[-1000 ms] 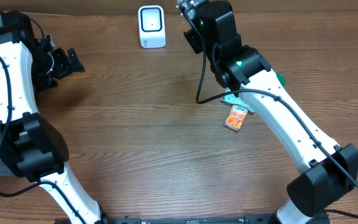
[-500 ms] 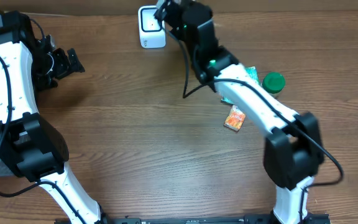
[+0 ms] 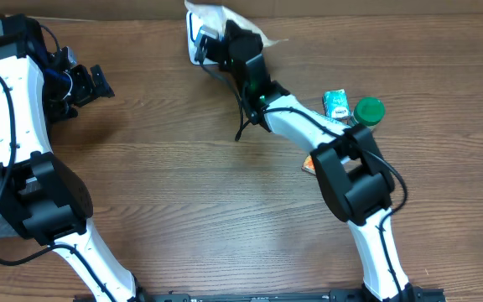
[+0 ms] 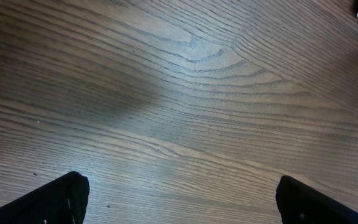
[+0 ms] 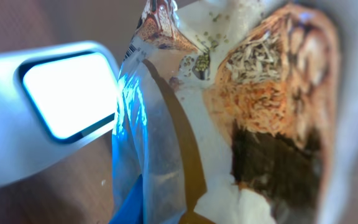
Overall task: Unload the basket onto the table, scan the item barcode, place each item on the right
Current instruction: 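Lift the pouch with the right gripper and hold it before the scanner, then carry the pouch right and lower it onto the table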
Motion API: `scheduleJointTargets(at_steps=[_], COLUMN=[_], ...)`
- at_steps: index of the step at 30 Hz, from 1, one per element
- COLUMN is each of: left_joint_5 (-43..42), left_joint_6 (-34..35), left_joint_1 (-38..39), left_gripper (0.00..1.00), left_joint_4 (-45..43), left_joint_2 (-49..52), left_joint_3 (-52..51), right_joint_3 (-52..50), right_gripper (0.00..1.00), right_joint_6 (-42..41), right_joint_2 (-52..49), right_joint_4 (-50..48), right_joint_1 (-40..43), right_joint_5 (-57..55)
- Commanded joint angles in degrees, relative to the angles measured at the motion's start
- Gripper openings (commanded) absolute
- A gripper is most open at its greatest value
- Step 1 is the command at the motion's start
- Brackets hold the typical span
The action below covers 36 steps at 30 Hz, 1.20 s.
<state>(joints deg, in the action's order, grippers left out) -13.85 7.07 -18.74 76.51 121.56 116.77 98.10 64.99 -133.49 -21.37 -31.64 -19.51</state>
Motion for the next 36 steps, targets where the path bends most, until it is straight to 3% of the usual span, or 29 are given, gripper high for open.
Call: scheduleJointTargets(at_steps=[1, 17, 26, 36], left_joint_5=[0.33, 0.35, 0.35, 0.35], left_joint_6=[-0.24, -0.24, -0.24, -0.24], left_joint_1=[0.11, 0.11, 0.11, 0.11], left_gripper=[1.0, 1.0, 0.99, 1.0], left_joint_4=[-0.09, -0.09, -0.09, -0.09], left_joint_2=[-0.94, -0.94, -0.94, -0.94], left_joint_3=[0.55, 0.55, 0.55, 0.55], right_joint_3=[0.61, 0.61, 0.66, 0.66], right_gripper=[0.04, 0.04, 0.04, 0.04], right_joint_6=[5.6, 5.6, 5.55, -2.86], right_joint_2=[-1.99, -2.08, 0.17, 10.93], right_joint_4=[-3.39, -4.15, -10.03, 1.99], right_joint_1=[-0.17, -1.25, -2.62, -4.04], right_joint_5=[-2.6, -4.09, -13.55, -13.86])
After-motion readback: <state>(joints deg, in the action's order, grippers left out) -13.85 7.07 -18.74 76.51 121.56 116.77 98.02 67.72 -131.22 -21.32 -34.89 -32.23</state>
